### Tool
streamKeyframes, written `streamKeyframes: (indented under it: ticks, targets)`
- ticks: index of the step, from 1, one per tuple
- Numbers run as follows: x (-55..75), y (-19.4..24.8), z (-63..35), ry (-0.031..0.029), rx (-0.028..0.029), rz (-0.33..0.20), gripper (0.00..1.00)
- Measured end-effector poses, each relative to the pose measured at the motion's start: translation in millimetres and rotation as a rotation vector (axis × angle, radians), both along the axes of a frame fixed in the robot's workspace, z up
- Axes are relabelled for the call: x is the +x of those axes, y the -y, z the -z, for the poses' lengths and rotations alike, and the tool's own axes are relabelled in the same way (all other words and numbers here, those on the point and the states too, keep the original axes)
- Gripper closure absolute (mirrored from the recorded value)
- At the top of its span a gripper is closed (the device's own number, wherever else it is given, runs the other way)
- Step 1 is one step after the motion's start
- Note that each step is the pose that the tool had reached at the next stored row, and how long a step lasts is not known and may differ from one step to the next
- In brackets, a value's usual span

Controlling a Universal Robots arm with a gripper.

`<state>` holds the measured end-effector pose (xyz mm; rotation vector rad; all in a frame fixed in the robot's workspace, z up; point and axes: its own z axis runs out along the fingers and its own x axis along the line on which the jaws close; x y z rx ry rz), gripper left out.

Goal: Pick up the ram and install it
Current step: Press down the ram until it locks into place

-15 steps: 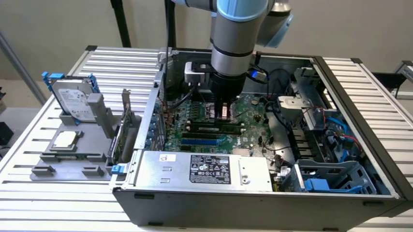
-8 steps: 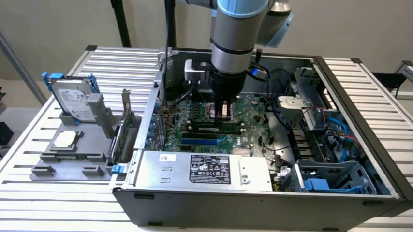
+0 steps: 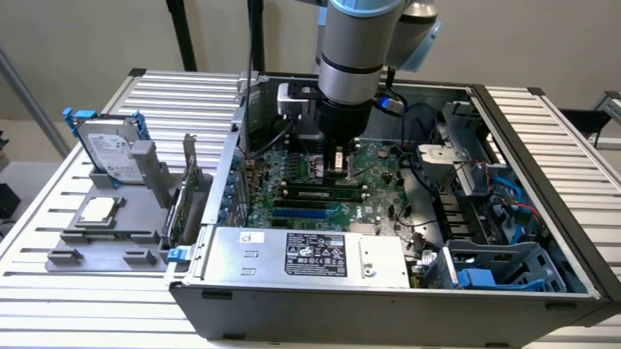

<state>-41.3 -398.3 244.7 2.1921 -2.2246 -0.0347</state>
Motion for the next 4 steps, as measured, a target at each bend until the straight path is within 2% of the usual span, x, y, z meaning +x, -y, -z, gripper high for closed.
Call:
streamKeyframes:
  ticks: [4]
  targets:
    - [0.0,0.0,0.0,-0.0001,-0.0001,0.0,0.89]
